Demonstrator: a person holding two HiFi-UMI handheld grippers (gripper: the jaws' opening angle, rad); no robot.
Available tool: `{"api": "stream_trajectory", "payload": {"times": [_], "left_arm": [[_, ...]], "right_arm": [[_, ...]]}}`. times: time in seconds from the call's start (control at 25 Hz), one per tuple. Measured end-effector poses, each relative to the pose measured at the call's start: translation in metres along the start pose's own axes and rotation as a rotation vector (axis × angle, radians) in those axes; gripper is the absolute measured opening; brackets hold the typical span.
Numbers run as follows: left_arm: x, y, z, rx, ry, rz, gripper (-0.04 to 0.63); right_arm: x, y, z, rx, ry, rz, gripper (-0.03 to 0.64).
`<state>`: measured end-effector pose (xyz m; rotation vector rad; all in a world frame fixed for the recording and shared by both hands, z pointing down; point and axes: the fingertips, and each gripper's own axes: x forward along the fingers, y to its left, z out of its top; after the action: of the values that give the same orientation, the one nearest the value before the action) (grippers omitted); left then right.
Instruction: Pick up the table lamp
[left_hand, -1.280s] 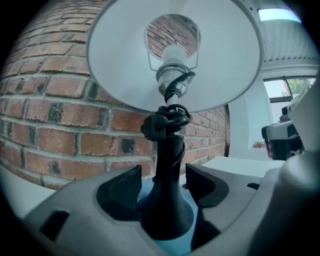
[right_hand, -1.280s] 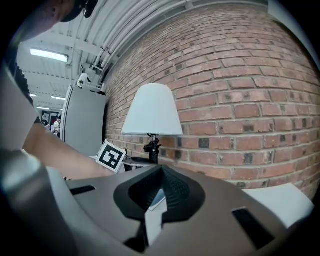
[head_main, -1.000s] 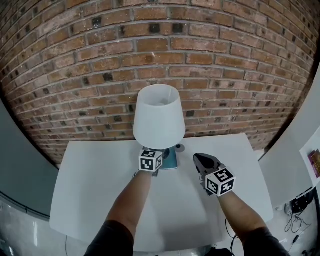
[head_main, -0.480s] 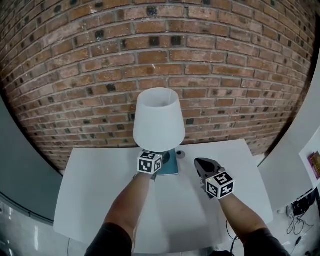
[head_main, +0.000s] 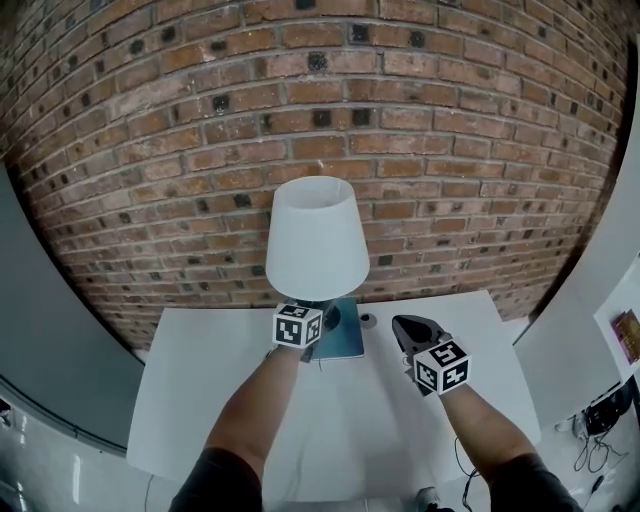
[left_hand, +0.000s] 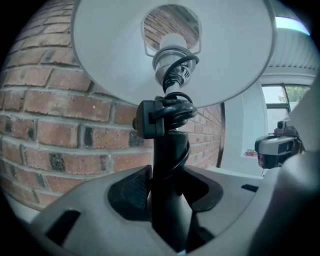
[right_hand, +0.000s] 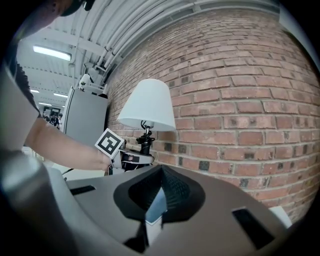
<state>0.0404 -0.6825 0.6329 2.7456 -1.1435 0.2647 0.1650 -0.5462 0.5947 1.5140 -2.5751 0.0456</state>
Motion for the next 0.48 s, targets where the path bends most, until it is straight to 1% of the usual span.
{"api": "stream_trajectory", "payload": {"times": [0.2,0.36,0.48], "left_arm": [[-0.022,-0.009,0.038,-0.014,0.001,-0.011,0.16],[-0.044,-0.009,0.073,0.011,0.009,-0.004,0.16],[-0.061,-0.012,0.098,0.015,0.009,-0.008,0.16]], "right_arm": [[-0.003,0.002,0.042,-0.017,0.005,0.0,-0.008],[-0.003,0.005,0.078,-0.009,-0.003,-0.002,-0.008],[-0.005,0.004,0.103,-0.018,-0.012,-0.014,-0.008]]}}
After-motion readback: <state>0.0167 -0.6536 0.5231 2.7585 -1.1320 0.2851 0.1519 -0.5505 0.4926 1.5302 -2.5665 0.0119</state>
